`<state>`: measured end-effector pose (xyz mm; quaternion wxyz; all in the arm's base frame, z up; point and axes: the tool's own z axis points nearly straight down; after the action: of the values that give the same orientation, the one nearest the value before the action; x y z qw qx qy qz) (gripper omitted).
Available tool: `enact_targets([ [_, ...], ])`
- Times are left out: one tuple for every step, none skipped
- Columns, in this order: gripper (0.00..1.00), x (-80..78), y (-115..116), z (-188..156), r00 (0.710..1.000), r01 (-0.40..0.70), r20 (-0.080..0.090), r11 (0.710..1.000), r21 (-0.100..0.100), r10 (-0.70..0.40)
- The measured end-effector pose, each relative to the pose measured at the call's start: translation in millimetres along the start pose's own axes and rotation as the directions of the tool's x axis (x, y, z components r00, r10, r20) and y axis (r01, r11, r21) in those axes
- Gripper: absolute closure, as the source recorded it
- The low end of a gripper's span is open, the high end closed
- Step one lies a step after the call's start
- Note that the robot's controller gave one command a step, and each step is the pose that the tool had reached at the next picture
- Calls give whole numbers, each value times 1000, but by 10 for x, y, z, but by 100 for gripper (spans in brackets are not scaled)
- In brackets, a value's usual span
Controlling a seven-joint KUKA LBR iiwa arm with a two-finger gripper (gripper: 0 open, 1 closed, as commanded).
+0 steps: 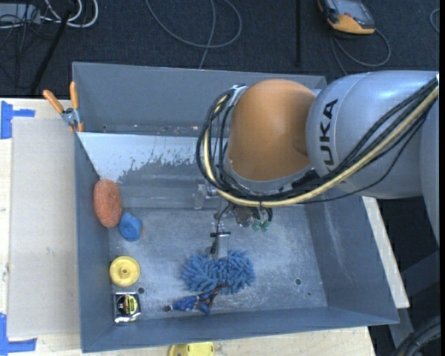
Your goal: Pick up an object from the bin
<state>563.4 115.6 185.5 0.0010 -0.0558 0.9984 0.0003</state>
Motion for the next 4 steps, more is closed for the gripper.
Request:
enact_targets([
  [0, 119, -326, 235, 952, 307, -3, 952, -1, -307],
  [0, 155, -383, 304, 934, 358, -1, 934, 0, -358],
  [0, 110, -373, 1025, 869, 494, 2, 869, 1, -494],
  [100, 71, -407, 1136, 866, 500, 5, 866, 0, -500],
])
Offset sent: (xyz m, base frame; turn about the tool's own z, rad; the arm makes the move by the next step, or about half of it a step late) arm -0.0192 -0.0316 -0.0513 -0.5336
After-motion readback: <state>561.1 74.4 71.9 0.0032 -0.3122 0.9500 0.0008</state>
